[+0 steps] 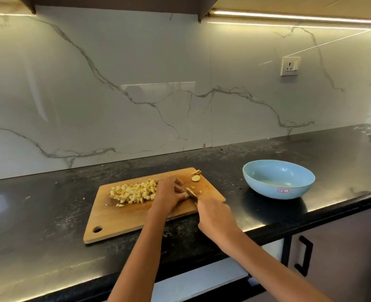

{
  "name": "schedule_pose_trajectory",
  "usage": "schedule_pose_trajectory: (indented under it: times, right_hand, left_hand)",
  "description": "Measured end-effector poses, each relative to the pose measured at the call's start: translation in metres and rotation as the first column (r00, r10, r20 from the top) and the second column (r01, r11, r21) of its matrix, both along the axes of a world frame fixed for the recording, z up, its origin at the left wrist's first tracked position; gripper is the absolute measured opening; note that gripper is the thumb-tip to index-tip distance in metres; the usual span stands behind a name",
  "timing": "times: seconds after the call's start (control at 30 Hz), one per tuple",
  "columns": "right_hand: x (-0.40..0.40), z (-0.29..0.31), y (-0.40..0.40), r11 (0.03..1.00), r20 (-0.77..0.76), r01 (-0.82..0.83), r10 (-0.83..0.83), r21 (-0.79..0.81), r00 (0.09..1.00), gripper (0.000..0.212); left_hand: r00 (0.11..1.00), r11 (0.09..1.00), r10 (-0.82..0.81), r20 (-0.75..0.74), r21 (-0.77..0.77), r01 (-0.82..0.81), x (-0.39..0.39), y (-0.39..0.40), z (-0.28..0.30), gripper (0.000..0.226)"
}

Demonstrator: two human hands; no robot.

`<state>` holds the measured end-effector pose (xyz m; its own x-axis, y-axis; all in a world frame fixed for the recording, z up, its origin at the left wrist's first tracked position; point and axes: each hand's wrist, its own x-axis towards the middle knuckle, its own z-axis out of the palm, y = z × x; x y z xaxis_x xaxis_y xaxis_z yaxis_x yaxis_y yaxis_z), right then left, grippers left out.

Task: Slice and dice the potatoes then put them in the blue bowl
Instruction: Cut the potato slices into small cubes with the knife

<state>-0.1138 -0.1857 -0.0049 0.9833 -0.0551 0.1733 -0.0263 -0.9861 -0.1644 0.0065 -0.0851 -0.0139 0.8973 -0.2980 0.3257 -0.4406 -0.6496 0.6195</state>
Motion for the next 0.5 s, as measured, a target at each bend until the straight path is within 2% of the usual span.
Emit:
schedule_pose_trajectory:
  times: [0.17,0.3,0.5]
  right_hand:
    - [0.009,0.003,-0.006,0.993,-0.017,0.085,-0.084,0.079,0.996,0.023]
    - [0.009,0.009,-0.012,0.994,0.006,0.062,-0.063,0.087,0.998,0.019]
    - [0.009,0.010,-0.007,0.998,-0.067,0.016,-0.012,0.055,0.998,0.023]
  left_hand:
    - [1.000,1.000,-0.010,-0.001,-0.007,0.010,-0.001,0.001,0.000,0.035]
    - [1.000,0.999,0.020,-0.007,-0.050,-0.021,0.003,0.003,0.000,0.039]
    - [0.998,0.998,0.048,0.035,-0.039,-0.046,0.001,0.005,0.001,0.029]
